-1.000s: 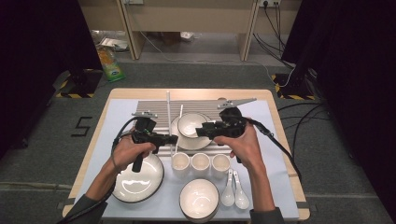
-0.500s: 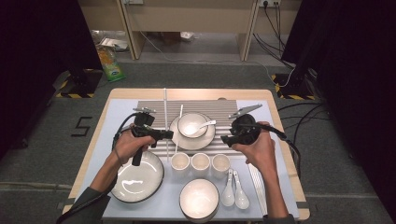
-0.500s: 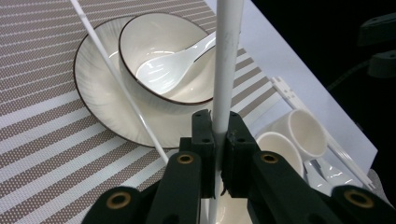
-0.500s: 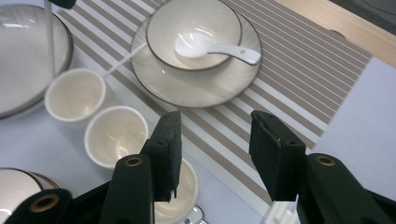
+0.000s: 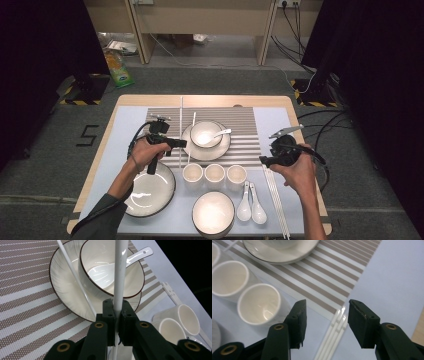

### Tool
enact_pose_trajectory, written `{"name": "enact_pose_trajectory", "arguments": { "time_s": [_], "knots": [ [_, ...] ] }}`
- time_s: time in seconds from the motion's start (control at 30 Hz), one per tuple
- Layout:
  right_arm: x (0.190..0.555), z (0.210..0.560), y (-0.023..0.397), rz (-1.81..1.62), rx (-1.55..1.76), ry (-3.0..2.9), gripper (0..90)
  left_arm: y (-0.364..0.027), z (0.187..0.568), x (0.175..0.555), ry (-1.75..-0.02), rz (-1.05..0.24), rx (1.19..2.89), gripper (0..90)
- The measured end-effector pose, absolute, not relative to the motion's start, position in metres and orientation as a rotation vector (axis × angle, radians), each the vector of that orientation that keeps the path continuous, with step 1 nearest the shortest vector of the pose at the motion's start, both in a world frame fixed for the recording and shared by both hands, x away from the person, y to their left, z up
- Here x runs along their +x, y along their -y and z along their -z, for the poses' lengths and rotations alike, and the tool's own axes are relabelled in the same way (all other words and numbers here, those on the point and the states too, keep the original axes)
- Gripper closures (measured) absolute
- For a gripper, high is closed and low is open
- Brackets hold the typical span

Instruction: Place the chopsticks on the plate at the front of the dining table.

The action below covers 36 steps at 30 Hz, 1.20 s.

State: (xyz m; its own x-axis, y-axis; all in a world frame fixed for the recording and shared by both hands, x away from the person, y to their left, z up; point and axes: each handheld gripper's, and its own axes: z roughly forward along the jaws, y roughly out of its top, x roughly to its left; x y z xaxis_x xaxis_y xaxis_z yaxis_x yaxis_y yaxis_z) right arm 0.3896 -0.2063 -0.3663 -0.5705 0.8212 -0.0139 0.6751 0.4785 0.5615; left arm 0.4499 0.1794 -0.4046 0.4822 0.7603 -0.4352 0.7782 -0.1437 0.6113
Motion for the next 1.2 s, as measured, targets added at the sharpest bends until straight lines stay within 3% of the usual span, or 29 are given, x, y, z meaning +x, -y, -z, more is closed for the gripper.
{"name": "enact_pose_trajectory", "arguments": {
  "time_s": [0.37,1.2],
  "knots": [
    [0.379,0.396,0.24,-0.752,1.36,-2.448,48.9,-0.177,0.421,0.463,-1.344,0.033,1.904,84.1],
    [0.377,0.422,0.25,-0.788,1.393,-2.486,48.3,-0.169,0.446,0.484,-1.457,0.014,1.902,84.1]
  ]
}}
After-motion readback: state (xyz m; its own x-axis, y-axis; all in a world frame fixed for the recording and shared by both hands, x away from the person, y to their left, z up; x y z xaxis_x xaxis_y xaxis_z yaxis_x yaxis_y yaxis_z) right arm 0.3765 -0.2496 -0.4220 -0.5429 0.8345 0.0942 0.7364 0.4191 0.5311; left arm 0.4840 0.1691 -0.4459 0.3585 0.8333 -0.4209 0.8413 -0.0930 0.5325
